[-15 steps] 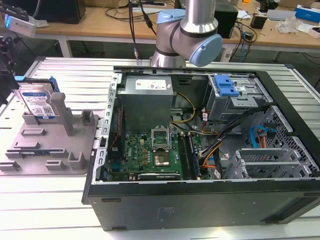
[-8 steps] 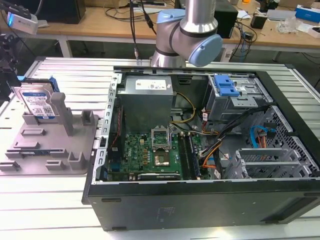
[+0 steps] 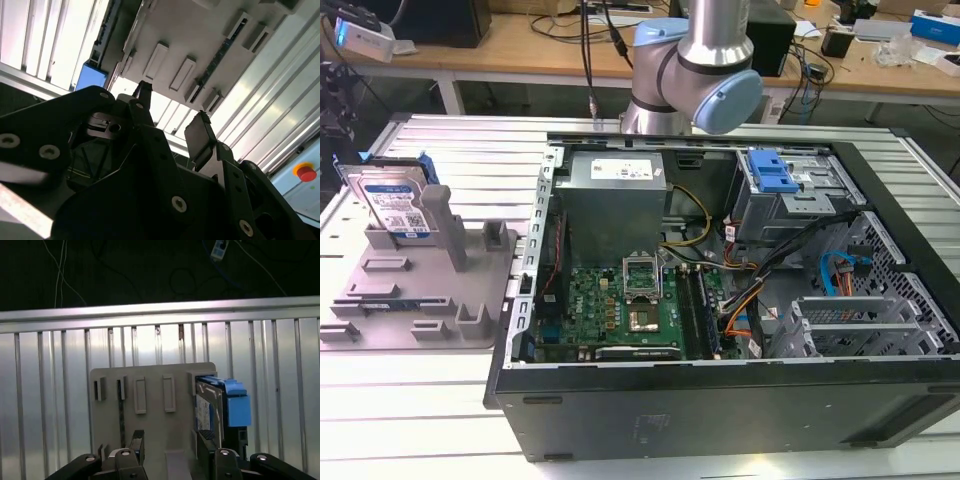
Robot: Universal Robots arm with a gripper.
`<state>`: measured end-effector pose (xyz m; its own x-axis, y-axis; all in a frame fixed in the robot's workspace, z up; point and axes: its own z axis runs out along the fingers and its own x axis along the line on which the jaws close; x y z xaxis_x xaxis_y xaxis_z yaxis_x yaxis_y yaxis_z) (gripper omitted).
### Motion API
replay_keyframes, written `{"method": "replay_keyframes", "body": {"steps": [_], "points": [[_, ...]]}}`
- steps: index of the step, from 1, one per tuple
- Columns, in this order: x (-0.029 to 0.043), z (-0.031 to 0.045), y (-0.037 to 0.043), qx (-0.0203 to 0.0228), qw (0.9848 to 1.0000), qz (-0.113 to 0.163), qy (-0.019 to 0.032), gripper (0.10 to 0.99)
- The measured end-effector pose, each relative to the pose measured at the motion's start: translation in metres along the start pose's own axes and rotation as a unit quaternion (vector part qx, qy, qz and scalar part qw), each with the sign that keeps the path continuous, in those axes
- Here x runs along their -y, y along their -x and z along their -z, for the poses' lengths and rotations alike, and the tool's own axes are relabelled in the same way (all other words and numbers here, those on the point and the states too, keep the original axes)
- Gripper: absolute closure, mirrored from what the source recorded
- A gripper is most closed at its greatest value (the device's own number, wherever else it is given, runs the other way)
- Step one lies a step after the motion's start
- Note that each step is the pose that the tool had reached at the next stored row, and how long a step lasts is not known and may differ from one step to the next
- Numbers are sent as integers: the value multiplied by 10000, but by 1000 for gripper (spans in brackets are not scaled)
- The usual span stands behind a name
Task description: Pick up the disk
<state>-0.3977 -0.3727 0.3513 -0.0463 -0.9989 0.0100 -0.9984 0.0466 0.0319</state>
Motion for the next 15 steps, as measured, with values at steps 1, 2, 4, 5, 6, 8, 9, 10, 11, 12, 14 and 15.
{"method": "replay_keyframes", "body": {"steps": [1,2,4,5,6,8,9,10,11,12,14,15], "points": [[-7,-2,17,-1,10000,17,0,545],[-16,-6,39,-1,10000,41,-1,545],[-27,-9,70,-3,10000,77,-1,545],[-35,-12,90,-3,10000,98,-1,545],[-45,-14,114,-4,9999,117,-1,545],[-72,-20,174,-5,9999,141,-2,545],[-84,-22,201,-6,9999,150,-2,545],[-106,-25,255,-7,9999,169,-2,545],[-124,-27,304,-9,9998,187,-1,545],[-135,-28,333,-10,9998,196,-2,545],[-160,-32,404,-12,9998,223,-2,545],[-171,-34,437,-14,9997,237,-3,545]]}}
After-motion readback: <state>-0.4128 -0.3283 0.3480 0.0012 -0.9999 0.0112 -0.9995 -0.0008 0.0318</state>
